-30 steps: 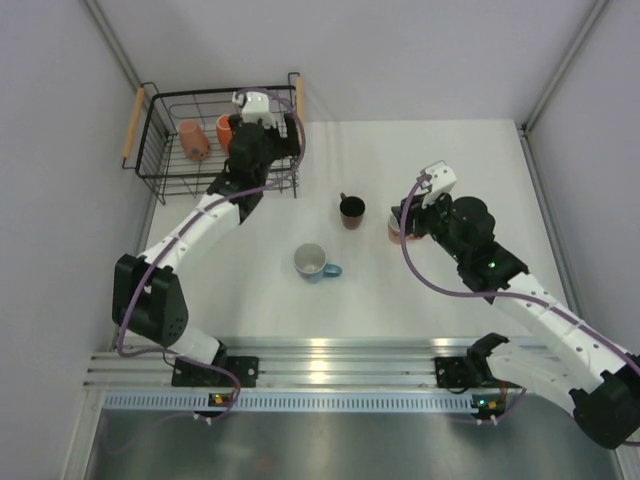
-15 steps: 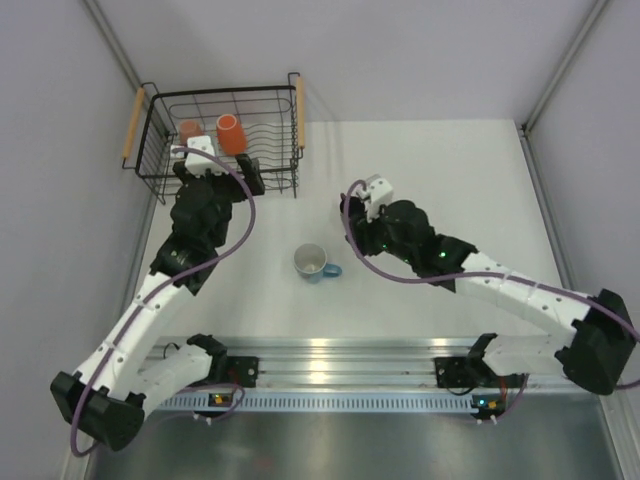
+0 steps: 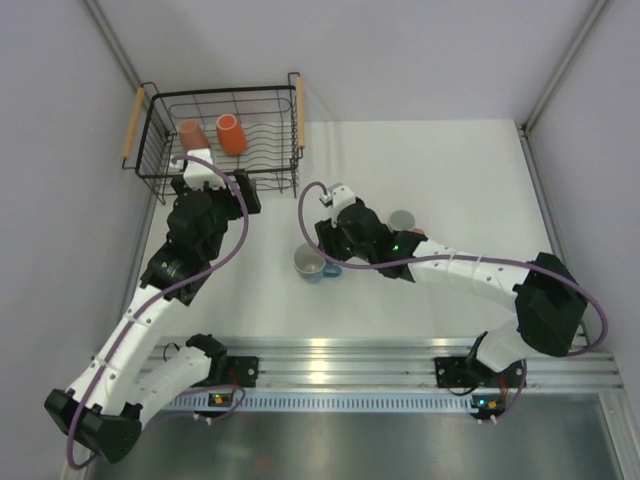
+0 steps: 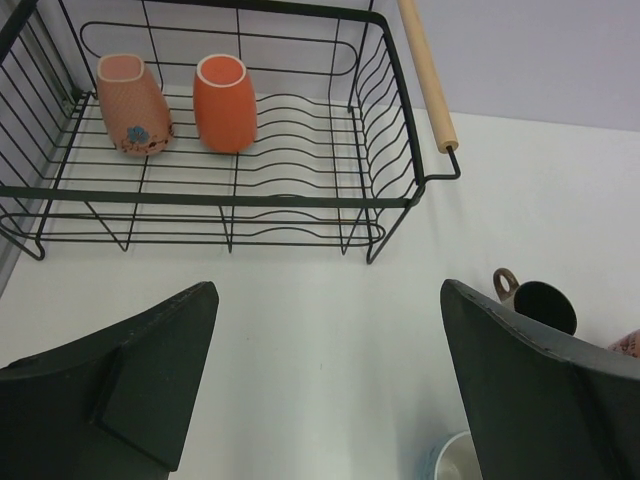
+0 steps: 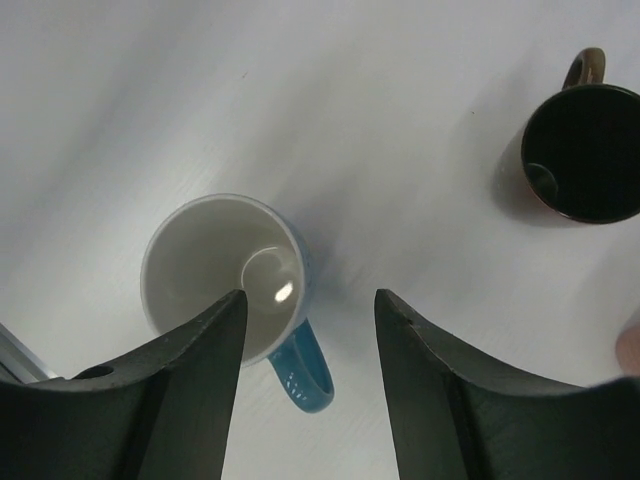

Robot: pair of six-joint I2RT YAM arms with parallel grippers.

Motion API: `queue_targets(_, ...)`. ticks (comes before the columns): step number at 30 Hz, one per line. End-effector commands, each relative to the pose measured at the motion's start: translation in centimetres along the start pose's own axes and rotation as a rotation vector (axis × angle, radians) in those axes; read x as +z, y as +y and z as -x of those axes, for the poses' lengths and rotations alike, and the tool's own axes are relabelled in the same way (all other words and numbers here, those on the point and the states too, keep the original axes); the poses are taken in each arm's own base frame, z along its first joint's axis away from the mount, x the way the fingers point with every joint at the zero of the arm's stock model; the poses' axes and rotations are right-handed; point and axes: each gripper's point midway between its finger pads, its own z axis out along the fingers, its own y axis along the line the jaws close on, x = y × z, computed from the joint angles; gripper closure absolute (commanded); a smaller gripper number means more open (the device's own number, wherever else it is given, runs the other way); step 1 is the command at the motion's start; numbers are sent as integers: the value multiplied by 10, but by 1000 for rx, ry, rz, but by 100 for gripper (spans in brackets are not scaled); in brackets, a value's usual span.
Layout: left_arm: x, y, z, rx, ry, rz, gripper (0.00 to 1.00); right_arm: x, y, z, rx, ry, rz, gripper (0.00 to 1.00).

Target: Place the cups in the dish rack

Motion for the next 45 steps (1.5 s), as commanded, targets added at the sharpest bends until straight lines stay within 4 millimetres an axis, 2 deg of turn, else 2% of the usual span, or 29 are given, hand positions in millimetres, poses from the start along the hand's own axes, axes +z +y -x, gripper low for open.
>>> queue_targets(1, -5, -1, 3, -9, 5, -16, 1, 4, 23, 21, 14, -41, 26, 46)
queue_targets(7, -7, 3, 1, -1, 21, 4, 1, 22, 36, 0, -27, 38, 16, 47)
queue_targets(18, -10, 3, 6, -19, 8, 2, 1, 44, 31, -22, -54, 101, -30, 50)
queue_targets(27, -8, 3, -1, -12, 31, 4, 1, 60, 20, -38, -61, 152, -108, 83)
queue_targets(29, -7, 5, -2, -7, 33, 17, 1, 61, 17, -42, -69, 166, -128, 93)
queue_targets(31, -6, 10, -5, 0, 38, 44, 1, 61, 13, -45, -75, 181, -143, 100)
queue_targets(37, 1, 19, -10, -6, 67, 122, 1, 47, 6, -37, -77, 149, -165, 100)
queue_targets(40, 2, 24, -8, -39, 59, 165, 1, 26, -1, -18, -73, 86, -184, 100)
queue_targets(42, 2, 24, -7, -52, 58, 171, 1, 16, -7, -15, -86, 79, -204, 100)
queue_targets(43, 3, 23, -7, -55, 60, 169, 1, 7, -10, -3, -82, 46, -217, 100)
queue_targets(45, 3, 20, -4, -66, 61, 160, 1, -5, -15, 6, -95, 28, -233, 100)
